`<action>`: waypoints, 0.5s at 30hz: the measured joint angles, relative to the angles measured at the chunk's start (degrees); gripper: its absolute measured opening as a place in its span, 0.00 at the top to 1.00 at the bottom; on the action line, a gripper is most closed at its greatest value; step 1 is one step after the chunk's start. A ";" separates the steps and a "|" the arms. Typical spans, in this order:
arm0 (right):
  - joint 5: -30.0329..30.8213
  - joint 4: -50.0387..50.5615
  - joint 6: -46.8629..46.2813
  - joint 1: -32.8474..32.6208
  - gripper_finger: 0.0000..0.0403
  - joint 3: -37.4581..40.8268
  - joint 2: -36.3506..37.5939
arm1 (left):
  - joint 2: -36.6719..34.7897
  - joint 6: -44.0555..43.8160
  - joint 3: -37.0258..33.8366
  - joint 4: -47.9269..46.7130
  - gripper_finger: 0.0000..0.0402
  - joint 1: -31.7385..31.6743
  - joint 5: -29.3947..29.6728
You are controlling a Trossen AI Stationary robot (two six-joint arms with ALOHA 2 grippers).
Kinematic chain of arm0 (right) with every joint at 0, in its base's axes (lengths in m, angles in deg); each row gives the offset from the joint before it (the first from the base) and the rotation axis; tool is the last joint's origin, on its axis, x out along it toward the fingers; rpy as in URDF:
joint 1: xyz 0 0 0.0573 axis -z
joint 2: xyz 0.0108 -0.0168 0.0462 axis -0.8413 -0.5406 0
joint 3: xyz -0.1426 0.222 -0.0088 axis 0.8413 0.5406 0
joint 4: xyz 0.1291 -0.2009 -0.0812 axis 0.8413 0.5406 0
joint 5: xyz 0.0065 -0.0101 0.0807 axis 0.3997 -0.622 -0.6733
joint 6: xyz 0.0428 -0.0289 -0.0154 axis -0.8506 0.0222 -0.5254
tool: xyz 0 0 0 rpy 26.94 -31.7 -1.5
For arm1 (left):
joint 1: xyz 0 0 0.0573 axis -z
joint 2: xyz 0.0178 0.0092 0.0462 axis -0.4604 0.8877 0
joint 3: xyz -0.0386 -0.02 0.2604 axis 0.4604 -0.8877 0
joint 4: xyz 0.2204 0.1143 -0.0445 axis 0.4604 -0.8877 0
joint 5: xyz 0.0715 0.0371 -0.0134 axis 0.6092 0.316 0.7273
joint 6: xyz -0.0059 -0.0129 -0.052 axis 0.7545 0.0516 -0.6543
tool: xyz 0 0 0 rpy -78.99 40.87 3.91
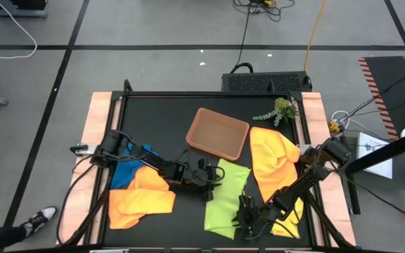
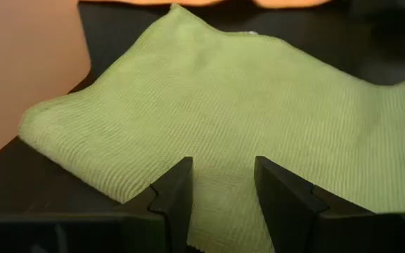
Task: Fold microfiber towels
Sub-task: Fold the green microfiber towel
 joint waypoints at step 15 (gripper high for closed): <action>-8.18 -15.78 -1.28 -2.39 0.83 -0.02 -4.71 | -0.22 -6.01 0.04 -5.35 0.62 -1.57 3.30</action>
